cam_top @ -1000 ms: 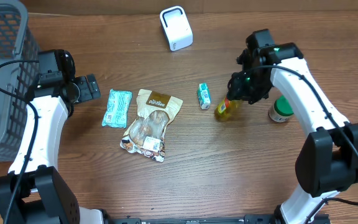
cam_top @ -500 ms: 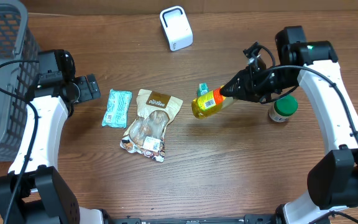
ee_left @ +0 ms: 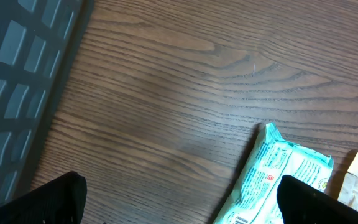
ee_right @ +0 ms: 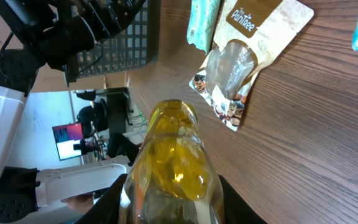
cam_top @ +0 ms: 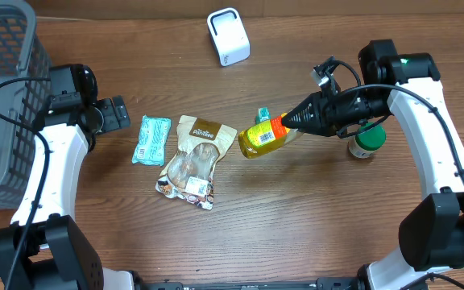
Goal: Scan the item barcode
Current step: 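Close the right gripper around the oil bottle neck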
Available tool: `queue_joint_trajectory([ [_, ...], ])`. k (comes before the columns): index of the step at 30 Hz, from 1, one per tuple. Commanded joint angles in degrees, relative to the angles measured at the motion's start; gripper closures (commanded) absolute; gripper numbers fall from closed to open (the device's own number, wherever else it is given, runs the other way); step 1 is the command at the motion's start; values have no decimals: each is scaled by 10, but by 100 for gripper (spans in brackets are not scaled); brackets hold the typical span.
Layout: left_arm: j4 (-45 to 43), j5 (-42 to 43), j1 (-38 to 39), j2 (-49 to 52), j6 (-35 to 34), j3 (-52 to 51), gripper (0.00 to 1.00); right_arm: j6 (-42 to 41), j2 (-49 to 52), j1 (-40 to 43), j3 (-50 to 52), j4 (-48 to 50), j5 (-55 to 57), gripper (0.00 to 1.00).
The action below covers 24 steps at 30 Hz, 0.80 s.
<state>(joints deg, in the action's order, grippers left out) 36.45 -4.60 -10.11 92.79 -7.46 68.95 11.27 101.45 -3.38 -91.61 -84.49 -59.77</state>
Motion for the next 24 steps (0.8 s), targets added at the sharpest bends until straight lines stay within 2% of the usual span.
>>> queue_joint_trajectory([
  [1, 0, -3, 4, -9, 7, 11, 0, 13, -15, 1, -18, 1, -35, 74],
  [24, 0, -3, 4, -9, 7, 11, 0, 28, -15, 1, -19, -11, -35, 75],
])
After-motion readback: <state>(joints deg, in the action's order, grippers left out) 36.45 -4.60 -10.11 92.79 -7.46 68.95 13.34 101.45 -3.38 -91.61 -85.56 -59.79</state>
